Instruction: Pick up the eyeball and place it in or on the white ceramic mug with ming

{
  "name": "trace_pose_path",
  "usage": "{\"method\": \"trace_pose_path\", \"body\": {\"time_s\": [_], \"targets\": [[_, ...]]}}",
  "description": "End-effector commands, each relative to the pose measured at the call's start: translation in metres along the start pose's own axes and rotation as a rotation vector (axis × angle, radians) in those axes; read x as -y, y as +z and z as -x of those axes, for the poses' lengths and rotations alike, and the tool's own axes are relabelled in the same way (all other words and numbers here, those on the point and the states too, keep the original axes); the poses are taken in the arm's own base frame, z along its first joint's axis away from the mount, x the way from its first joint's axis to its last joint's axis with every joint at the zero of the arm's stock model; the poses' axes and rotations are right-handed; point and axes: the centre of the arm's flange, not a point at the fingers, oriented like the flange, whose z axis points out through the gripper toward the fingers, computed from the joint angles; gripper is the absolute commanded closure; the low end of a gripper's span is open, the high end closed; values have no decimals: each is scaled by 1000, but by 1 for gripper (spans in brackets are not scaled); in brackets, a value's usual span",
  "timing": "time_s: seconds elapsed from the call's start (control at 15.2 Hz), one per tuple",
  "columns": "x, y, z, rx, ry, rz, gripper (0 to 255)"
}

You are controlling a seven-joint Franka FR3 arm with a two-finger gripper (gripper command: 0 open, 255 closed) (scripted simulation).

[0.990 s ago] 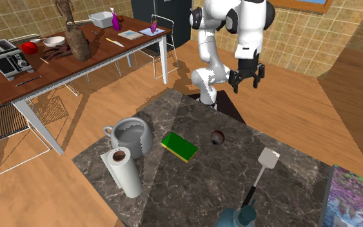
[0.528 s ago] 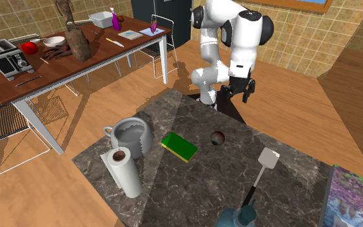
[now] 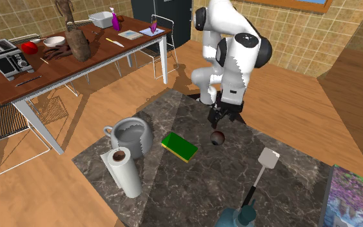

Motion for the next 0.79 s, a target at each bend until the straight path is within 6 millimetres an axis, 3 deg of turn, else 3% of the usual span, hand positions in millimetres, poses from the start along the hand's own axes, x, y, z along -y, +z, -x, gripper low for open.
{"method": "trace_pose_path", "body": {"time_s": [0.0,0.53,0.73], "targets": [[-21,11,-14,22,-36,19,0],[-25,53,-16,25,-41,21,0],[-25,53,-16,25,-41,21,0]]}}
